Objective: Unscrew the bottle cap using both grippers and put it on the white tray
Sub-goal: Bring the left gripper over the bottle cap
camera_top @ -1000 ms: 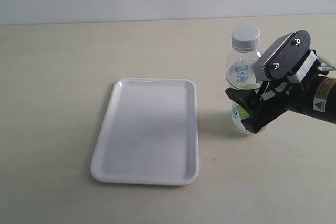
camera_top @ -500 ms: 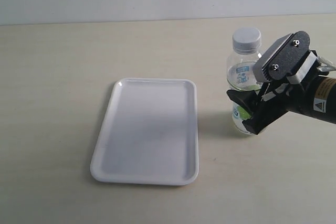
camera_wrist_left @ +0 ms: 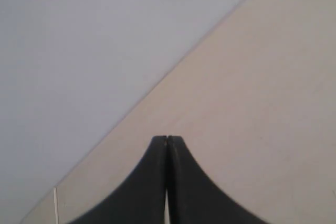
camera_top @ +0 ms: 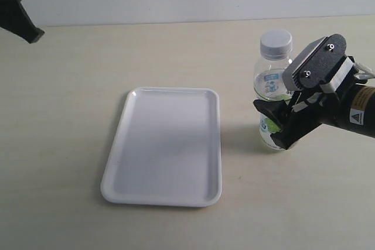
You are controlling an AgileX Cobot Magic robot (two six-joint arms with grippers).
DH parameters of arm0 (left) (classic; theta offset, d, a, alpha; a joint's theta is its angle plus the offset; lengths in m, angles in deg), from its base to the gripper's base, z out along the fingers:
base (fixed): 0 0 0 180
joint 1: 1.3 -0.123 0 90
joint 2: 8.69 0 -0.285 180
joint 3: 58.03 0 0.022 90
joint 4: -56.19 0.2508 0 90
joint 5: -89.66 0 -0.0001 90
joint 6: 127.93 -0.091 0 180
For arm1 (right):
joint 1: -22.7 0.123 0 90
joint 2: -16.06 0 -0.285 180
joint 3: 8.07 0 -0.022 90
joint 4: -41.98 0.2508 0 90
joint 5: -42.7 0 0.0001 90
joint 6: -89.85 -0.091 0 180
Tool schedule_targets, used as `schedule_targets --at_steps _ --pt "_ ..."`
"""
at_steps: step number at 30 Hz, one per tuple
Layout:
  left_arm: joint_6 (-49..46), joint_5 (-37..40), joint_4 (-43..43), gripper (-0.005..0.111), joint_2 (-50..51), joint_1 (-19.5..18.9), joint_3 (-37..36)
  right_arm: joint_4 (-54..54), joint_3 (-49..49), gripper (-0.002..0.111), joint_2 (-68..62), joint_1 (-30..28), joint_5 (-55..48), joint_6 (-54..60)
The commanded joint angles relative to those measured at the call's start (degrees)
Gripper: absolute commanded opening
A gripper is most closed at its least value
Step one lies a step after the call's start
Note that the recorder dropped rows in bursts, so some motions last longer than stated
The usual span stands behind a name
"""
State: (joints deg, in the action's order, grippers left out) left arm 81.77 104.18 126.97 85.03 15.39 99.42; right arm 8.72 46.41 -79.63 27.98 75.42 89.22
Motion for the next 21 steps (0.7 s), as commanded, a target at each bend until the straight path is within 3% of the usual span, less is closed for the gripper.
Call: schedule_targets --at_steps 1,5,10,17,18,21 --pt "-34.1 9.81 -28.92 0.0 3.04 5.36 2.09 0.24 -0.39 0.0 0.53 0.11 -0.08 0.63" --pt "-52.55 21.57 -54.24 0.0 5.84 9.05 9.55 0.14 -0.39 0.0 0.53 0.11 -1.05 0.63" --pt "-58.39 30.04 -71.99 0.0 6.71 11.46 20.16 0.14 -0.39 0.0 0.53 0.11 -2.88 0.63" --pt "-58.39 34.4 -82.29 0.003 6.6 15.04 31.82 -0.14 -0.39 0.0 0.53 0.11 -2.39 2.5" --pt "-58.39 34.7 -82.33 0.007 6.6 15.94 32.92 -0.14 -0.39 0.0 0.53 0.11 -2.39 2.5" --pt "-60.54 34.83 -82.58 0.033 6.6 19.04 35.38 -0.14 -0.39 0.0 0.53 0.11 -1.95 2.48"
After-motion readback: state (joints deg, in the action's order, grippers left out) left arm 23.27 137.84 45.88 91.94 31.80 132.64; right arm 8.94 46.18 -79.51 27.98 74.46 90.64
